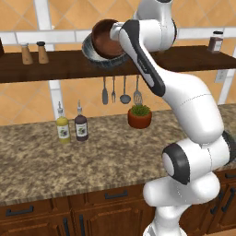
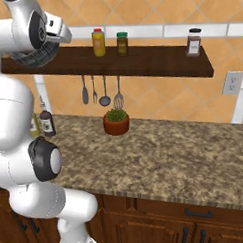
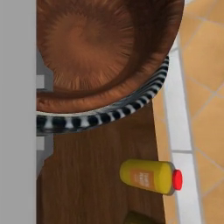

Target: Pick up the bowls on the counter and stack them on top of one another in the open cabinet. Place the smaller bowl on top of the larger bowl.

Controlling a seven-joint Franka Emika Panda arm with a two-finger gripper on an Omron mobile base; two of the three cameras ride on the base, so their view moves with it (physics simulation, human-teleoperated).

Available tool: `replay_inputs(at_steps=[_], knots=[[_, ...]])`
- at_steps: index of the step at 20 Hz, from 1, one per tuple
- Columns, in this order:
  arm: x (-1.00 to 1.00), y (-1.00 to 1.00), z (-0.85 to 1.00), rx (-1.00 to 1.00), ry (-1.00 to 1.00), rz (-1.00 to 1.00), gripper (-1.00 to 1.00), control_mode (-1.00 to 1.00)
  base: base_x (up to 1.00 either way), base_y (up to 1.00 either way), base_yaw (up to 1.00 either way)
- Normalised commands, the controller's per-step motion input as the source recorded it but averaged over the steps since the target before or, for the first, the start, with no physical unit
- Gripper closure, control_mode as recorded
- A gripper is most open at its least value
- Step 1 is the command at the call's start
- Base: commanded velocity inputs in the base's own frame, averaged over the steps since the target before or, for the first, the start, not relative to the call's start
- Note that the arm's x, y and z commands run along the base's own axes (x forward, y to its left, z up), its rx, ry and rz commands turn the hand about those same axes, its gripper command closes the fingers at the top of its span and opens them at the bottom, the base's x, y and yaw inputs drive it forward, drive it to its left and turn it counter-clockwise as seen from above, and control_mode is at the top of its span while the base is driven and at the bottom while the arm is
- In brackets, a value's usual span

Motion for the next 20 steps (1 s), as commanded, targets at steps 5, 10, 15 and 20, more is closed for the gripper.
replay_inputs(at_steps=[5,10,15,20], knots=[[0.32,-0.02,-0.44,0.0,0.0,-0.04,1.0,-1.0,0.0,0.0,0.0],[0.31,-0.11,-0.18,0.0,0.0,-0.11,1.0,-1.0,0.0,0.0,0.0],[0.58,-0.11,0.0,0.0,0.01,-0.11,1.0,-1.0,0.0,0.0,0.0],[0.5,-0.01,0.0,0.0,0.01,-0.08,1.0,-1.0,0.0,0.0,0.0]])
